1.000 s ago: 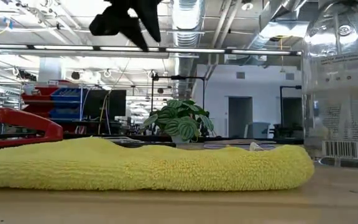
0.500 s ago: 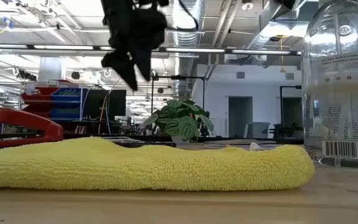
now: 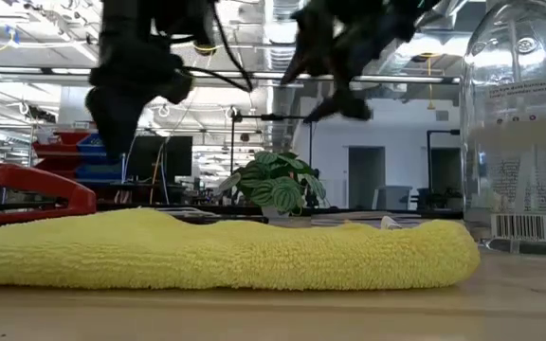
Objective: Apply microfiber cloth
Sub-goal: Spray the front of the cellphone using the spray cleaning bottle
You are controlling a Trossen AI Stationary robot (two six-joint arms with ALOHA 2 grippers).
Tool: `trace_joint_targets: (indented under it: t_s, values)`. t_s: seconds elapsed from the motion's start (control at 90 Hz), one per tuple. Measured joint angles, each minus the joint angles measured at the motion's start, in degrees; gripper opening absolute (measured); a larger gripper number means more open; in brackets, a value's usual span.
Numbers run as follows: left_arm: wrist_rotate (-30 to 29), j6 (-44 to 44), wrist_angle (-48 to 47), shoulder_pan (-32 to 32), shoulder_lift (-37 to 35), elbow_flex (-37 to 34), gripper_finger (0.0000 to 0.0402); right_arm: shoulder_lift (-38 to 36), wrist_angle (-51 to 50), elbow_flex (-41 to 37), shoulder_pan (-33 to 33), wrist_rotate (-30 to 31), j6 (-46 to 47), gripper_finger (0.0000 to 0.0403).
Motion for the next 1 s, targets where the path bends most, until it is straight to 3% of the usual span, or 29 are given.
trace_joint_targets:
  t_s: [0.2,0.433,0.756,1.0]
  values:
    - [1.2,-7.15,12.65,1.46,-4.14,-11.11,0.0155,11.05,7.75,0.02,-2.56,-5.76,-0.17,0.0295]
    - [3.98,-8.32,27.68,1.4,-1.75,-16.12,0.0132,19.21,11.28,0.46,-4.46,-9.59,1.61,0.0295]
    - [4.24,-0.31,30.0,4.89,8.9,-15.81,0.0124,23.12,16.74,0.87,-4.12,-13.0,2.36,0.0295]
    - [4.58,7.26,31.42,5.03,10.0,-15.83,0.0124,23.53,25.41,0.66,-3.62,-13.22,3.11,0.0295]
